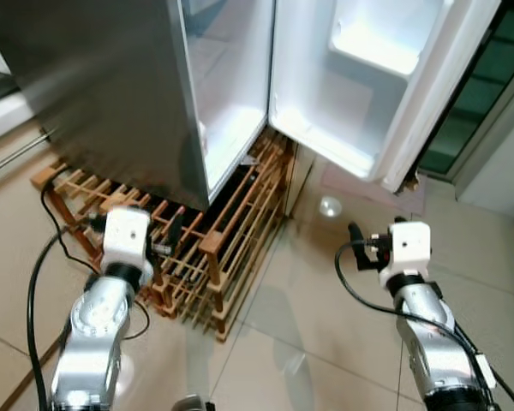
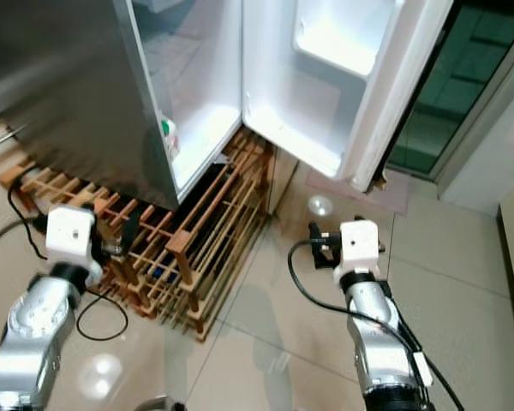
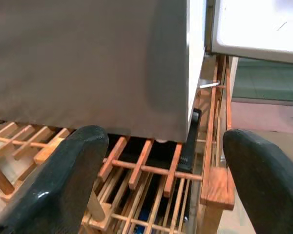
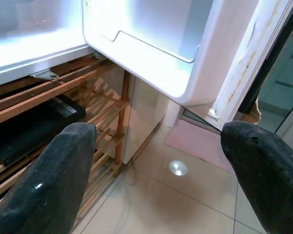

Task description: Restocking fridge

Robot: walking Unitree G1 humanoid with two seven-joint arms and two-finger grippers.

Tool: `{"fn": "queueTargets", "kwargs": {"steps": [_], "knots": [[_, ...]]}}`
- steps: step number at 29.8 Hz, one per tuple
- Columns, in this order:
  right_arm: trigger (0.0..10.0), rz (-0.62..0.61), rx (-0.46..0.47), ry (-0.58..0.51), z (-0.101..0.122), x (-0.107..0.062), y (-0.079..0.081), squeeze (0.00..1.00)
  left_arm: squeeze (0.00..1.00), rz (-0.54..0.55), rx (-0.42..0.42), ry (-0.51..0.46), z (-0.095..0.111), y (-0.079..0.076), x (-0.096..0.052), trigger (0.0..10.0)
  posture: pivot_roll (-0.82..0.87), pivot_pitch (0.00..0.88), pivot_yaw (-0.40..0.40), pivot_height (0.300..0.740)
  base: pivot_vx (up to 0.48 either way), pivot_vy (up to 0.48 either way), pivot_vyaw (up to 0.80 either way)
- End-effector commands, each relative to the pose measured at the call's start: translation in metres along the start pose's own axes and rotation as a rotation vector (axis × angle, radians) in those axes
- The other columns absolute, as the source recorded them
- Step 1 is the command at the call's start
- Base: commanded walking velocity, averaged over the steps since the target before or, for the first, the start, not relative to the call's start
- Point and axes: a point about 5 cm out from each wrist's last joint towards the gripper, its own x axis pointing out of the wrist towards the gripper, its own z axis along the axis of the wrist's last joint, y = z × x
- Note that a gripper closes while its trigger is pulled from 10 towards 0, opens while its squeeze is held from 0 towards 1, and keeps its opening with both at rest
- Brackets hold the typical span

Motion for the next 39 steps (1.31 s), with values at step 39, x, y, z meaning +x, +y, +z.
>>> {"fn": "queueTargets", "kwargs": {"steps": [39], "knots": [[10.0,0.003,0.033,-0.044,0.012,0.018,-0.013,0.0,0.0,-0.045,-0.017,-0.057,0.014,-0.031,0.011,10.0,0.02,0.0,-0.023,0.731,0.155,0.0,0.0]]}}
